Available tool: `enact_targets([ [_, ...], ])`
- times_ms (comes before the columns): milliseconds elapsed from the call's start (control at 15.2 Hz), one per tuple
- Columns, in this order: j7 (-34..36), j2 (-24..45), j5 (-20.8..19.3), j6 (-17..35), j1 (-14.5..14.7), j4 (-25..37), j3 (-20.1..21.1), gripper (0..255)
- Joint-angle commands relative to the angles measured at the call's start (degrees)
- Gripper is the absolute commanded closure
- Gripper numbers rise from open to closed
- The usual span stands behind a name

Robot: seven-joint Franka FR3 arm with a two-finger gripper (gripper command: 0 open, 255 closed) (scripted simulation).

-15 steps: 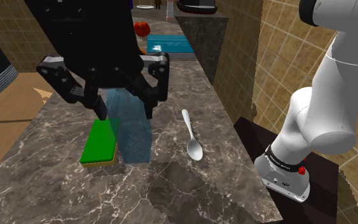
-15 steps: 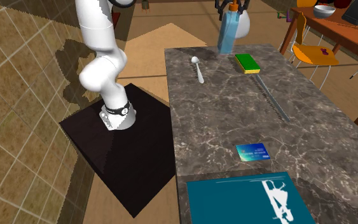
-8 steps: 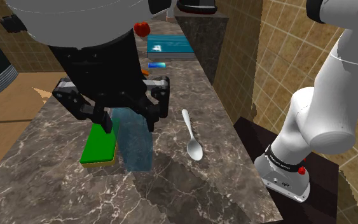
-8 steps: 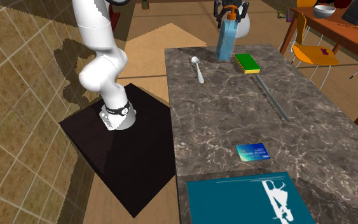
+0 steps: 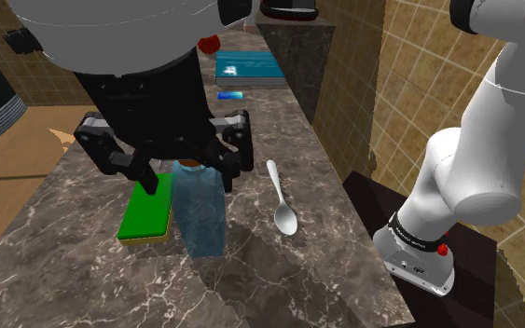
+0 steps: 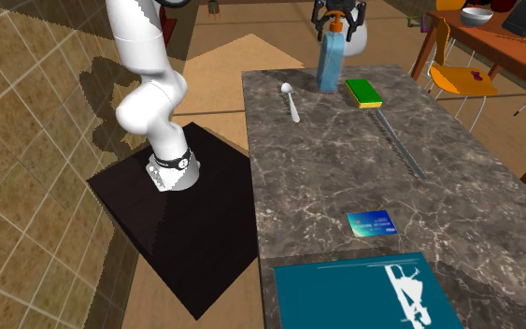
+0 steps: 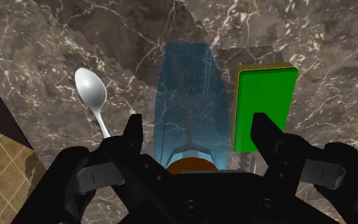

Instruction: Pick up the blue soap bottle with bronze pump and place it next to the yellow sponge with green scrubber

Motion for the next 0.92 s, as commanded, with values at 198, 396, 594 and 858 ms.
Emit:
enact_targets([
  [198, 0.0, 0.0, 0.0, 0.0, 0.0, 0.0, 0.0, 0],
  [396, 1.2, 3.7, -2.5, -7.2, 2.3, 9.7, 0.9, 0],
  [594, 1.6, 5.0, -3.4, -9.3, 3.2, 12.7, 1.1, 0],
  [858, 1.6, 5.0, -3.4, -9.3, 3.2, 12.7, 1.1, 0],
])
